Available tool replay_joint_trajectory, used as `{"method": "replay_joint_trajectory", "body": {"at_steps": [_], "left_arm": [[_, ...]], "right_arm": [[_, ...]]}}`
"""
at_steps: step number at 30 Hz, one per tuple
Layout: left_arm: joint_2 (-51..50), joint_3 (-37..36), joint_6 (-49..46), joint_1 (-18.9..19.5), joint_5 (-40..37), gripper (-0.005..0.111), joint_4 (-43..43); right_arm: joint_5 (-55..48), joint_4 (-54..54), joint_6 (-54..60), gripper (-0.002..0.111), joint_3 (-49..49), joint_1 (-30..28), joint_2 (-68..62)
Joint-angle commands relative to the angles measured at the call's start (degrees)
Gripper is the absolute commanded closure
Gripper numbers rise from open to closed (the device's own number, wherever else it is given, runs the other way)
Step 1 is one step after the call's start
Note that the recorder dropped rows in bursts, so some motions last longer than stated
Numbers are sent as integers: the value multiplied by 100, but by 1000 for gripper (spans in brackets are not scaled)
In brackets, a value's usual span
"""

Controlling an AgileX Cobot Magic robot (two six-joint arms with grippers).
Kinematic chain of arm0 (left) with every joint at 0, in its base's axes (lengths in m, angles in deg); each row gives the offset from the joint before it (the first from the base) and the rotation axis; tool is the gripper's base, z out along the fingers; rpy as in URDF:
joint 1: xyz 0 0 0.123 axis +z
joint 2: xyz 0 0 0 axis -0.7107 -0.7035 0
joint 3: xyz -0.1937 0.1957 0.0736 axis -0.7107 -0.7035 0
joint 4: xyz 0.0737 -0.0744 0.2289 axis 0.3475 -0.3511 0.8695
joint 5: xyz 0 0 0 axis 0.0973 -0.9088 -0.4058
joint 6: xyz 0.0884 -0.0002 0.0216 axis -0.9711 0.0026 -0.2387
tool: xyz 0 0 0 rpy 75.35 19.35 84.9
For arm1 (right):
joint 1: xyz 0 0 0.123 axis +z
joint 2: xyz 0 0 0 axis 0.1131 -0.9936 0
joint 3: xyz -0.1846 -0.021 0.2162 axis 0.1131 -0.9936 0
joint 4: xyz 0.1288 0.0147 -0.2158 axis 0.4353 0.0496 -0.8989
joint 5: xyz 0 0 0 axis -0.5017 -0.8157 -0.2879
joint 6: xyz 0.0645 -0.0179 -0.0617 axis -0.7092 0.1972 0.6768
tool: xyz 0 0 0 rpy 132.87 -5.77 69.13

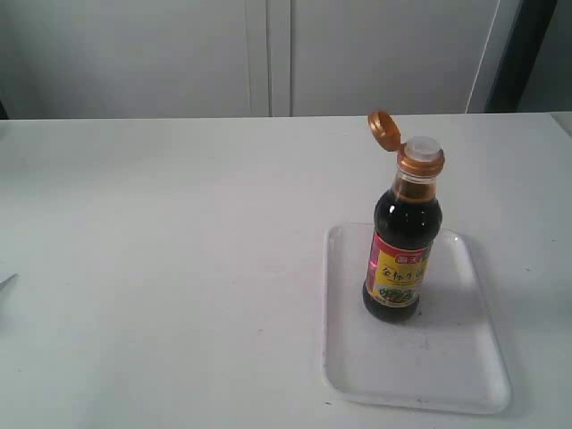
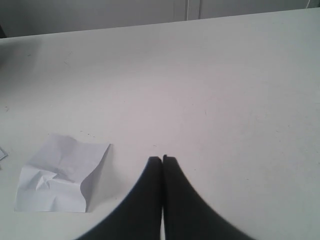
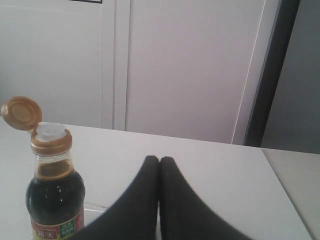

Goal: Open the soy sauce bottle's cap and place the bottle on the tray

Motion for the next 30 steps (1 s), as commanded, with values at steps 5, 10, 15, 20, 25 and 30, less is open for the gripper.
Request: {"method": "replay_joint_trajectory", "body": {"at_steps": [5, 10, 15, 20, 25, 30], "left_arm": [[39, -33, -13, 20, 38, 107, -65], [39, -33, -12, 20, 115, 107, -65], [94, -231, -76, 20, 236, 107, -65], [360, -636, -103, 20, 551, 107, -65], [546, -907, -161, 20, 579, 107, -65], [801, -1222, -207, 33, 579, 107, -65]], "right_arm": [[55, 14, -23, 108, -10, -24, 22], [55, 14, -23, 108, -10, -24, 22], [55, 14, -23, 108, -10, -24, 22], [55, 14, -23, 108, -10, -24, 22], [55, 14, -23, 108, -10, -24, 22], [55, 14, -23, 108, -10, -24, 22]]}}
